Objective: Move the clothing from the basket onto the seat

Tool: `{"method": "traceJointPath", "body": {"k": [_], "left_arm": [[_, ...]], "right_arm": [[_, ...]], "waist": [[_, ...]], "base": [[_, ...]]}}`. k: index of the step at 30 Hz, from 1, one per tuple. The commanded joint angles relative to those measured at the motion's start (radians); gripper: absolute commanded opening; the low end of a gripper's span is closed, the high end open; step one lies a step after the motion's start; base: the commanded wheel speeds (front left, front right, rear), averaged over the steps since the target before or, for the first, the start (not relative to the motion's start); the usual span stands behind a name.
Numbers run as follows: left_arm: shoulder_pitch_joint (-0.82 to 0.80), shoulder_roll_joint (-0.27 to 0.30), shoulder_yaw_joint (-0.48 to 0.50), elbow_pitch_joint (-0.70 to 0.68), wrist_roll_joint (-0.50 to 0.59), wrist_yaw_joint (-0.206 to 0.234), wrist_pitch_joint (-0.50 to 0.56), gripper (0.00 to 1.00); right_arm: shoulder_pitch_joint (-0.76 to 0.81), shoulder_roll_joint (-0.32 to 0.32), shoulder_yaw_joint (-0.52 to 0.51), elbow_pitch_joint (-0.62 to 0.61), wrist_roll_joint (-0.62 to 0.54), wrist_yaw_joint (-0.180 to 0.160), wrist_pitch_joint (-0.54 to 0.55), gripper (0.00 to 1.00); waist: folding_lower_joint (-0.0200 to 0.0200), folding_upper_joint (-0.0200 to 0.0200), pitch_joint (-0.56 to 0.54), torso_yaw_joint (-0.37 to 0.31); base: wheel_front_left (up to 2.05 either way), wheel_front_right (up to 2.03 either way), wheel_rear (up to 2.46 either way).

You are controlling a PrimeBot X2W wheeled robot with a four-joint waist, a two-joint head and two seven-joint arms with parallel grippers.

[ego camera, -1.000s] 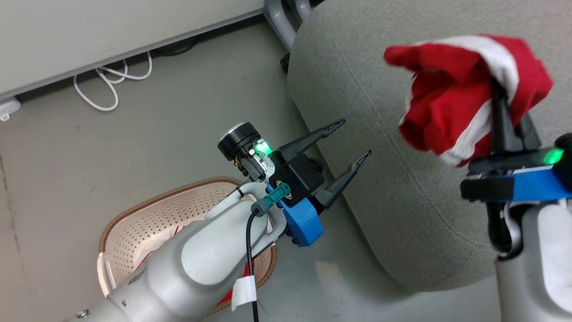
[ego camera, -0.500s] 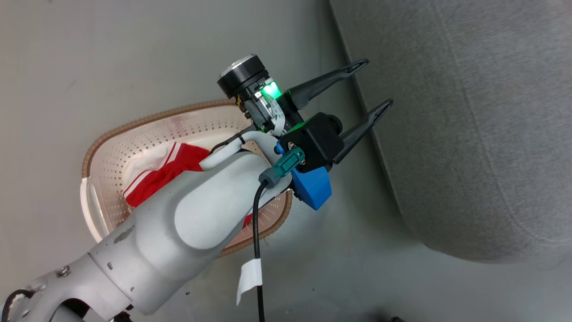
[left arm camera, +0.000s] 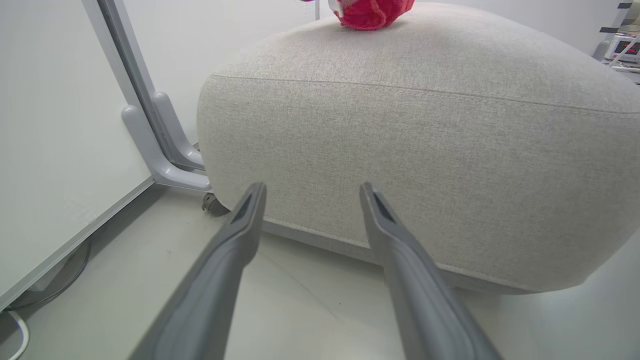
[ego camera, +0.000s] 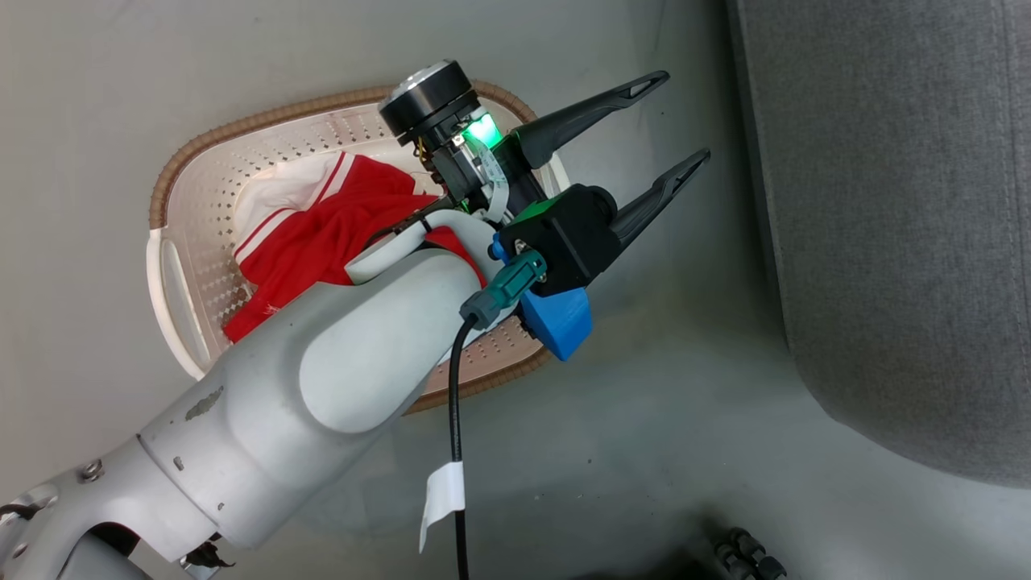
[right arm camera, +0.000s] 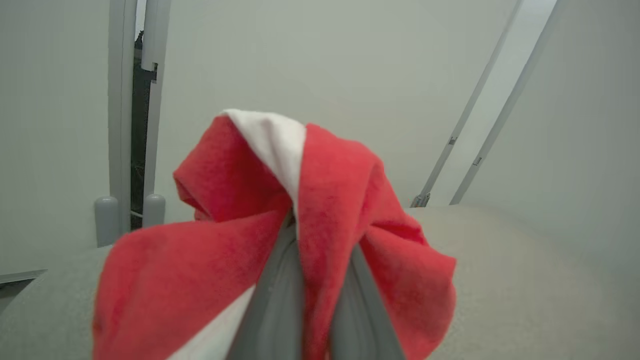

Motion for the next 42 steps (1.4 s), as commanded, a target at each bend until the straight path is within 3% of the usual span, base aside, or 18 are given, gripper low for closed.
{"method": "traceJointPath", "body": {"k": [1, 9, 10, 11, 17, 26, 31, 42], "left_arm": [[-0.019, 0.004, 0.001, -0.006, -0.001, 0.004, -0.006, 1.00], [-0.012, 0.014, -0.002, -0.001, -0.009, 0.011, -0.006, 1.00], [-0.009, 0.014, -0.003, 0.000, -0.010, 0.012, -0.007, 1.00], [-0.006, 0.014, -0.004, 0.001, -0.011, 0.013, -0.007, 1.00], [0.026, -0.010, 0.010, 0.009, -0.028, 0.024, -0.011, 1.00], [0.150, -0.029, 0.105, -0.026, -0.063, 0.047, -0.012, 1.00], [0.254, -0.018, 0.204, -0.046, -0.077, 0.060, -0.012, 1.00], [0.545, 0.009, 0.509, -0.136, -0.051, 0.101, -0.012, 1.00]], "right_arm": [[0.020, -0.004, -0.012, 0.040, -0.004, 0.000, -0.004, 0.00], [0.032, 0.025, -0.019, 0.254, -0.012, 0.000, -0.004, 0.00], [0.030, 0.025, -0.020, 0.260, -0.012, 0.000, -0.004, 0.30], [0.037, 0.029, -0.018, 0.264, -0.014, 0.000, -0.004, 1.00], [0.161, 0.070, -0.027, 0.168, -0.019, 0.000, -0.004, 1.00], [0.472, 0.158, 0.037, -0.106, 0.016, 0.000, -0.004, 1.00], [0.595, 0.213, 0.140, -0.239, 0.019, 0.000, -0.004, 1.00], [0.790, 0.305, 0.367, -0.394, 0.012, 0.000, -0.004, 1.00]], "waist": [[-0.0002, 0.0000, 0.004, 0.002], [-0.0002, 0.0000, -0.006, -0.003], [-0.0002, 0.0000, -0.012, -0.004], [-0.0002, 0.0000, -0.018, -0.004], [-0.0002, 0.0000, -0.102, 0.009], [-0.0002, 0.0000, -0.297, 0.025], [-0.0002, 0.0000, -0.409, 0.036], [-0.0002, 0.0000, -0.611, 0.090]], "base": [[0.00, 0.00, 0.00], [0.00, 0.00, 0.00], [0.00, 0.00, 0.00], [0.00, 0.00, 0.00], [0.00, 0.00, 0.00], [0.00, 0.00, 0.00], [0.00, 0.00, 0.00], [0.00, 0.00, 0.00]]}}
